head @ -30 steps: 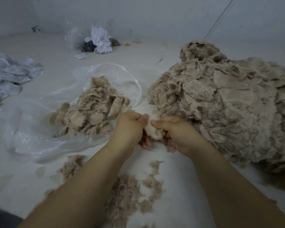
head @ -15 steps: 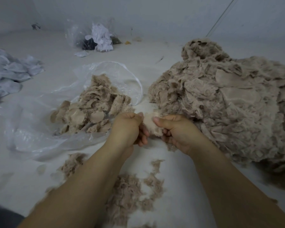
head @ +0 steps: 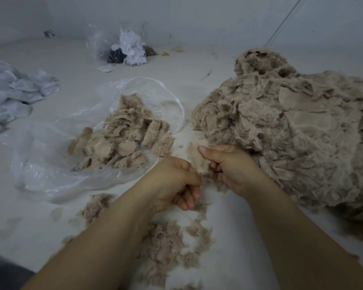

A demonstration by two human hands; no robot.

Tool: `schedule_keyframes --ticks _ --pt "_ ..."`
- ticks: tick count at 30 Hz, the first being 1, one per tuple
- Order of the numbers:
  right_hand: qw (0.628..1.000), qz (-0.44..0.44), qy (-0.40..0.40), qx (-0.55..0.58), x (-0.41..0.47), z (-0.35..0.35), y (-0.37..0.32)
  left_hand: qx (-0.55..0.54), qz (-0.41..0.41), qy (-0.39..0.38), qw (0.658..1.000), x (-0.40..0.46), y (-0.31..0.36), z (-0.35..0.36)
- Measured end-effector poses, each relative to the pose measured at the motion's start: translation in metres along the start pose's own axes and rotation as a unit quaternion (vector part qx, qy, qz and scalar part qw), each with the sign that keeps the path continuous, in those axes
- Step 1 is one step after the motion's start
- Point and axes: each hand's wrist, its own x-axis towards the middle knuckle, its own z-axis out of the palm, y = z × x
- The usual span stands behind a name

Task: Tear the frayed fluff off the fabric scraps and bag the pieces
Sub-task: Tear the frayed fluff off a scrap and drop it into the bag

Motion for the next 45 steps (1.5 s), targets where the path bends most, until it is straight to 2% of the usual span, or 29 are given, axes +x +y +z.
schedule_keyframes --ticks 3,6,8,11,12,17,21,22,24,26,28,30,32,33,34,35,37,39,42,45 --pt "0.999 -0.012 -0.036 -0.013 -0.003 0.000 -0.001 -0.049 0.012 0.000 0.999 0.002 0.002 0.005" --pt "0.999 -0.011 -0.030 -0.014 -0.005 0.000 -0.002 -0.063 0.040 0.038 0.996 0.009 -0.001 0.012" --pt "1.000 -0.007 -0.012 -0.013 -0.003 0.000 -0.002 -0.033 0.034 0.036 0.998 0.010 -0.005 0.012" --pt "1.000 0.002 0.021 -0.004 0.000 0.000 -0.001 0.035 -0.005 -0.024 0.999 0.004 -0.005 0.008" --pt "1.000 0.001 0.018 0.000 0.000 0.000 -0.001 0.045 -0.006 -0.023 0.999 0.002 -0.004 0.005" --pt "0.999 -0.001 -0.015 -0.037 -0.002 0.000 -0.001 0.052 0.028 0.085 0.995 0.010 0.000 -0.002" --pt "1.000 0.013 -0.007 -0.020 -0.002 0.000 -0.002 0.097 0.013 0.061 0.993 0.011 0.001 -0.001" --pt "1.000 0.015 0.002 -0.006 -0.001 -0.001 -0.002 0.075 0.019 0.080 0.994 0.013 0.003 -0.002" --pt "0.999 0.020 0.024 0.025 0.000 -0.001 -0.002 -0.056 0.059 0.162 0.983 0.020 0.010 -0.010" --pt "0.999 0.022 0.031 0.033 0.000 -0.001 -0.003 -0.228 0.119 0.237 0.937 0.027 0.022 -0.020" --pt "0.999 0.025 0.030 0.025 0.000 0.000 -0.003 -0.295 0.154 0.246 0.910 0.035 0.028 -0.025" --pt "0.999 0.027 0.028 0.019 -0.001 0.000 -0.004 -0.249 0.134 0.231 0.931 0.042 0.025 -0.021" --pt "0.999 0.028 0.032 0.019 -0.002 0.001 -0.006 -0.093 0.116 0.228 0.962 0.050 0.016 -0.012" --pt "0.999 0.029 0.036 0.021 -0.002 0.001 -0.006 0.022 0.117 0.239 0.964 0.054 0.012 -0.009" --pt "0.998 0.029 0.040 0.025 -0.002 0.000 -0.006 0.152 0.128 0.251 0.947 0.059 0.008 -0.006" --pt "0.998 0.030 0.042 0.031 -0.002 0.000 -0.007 0.277 0.145 0.247 0.917 0.063 0.007 -0.004" --pt "0.998 0.031 0.044 0.045 -0.002 0.000 -0.007 0.428 0.166 0.221 0.860 0.069 0.006 0.001" --pt "0.997 0.033 0.049 0.053 -0.002 0.001 -0.007 0.430 0.152 0.218 0.863 0.075 0.007 0.001" --pt "0.996 0.038 0.058 0.063 0.000 0.001 -0.006 0.353 0.126 0.225 0.899 0.083 0.012 -0.001" --pt "0.995 0.036 0.061 0.064 0.002 0.002 -0.005 0.326 0.159 0.228 0.903 0.087 0.019 -0.001"
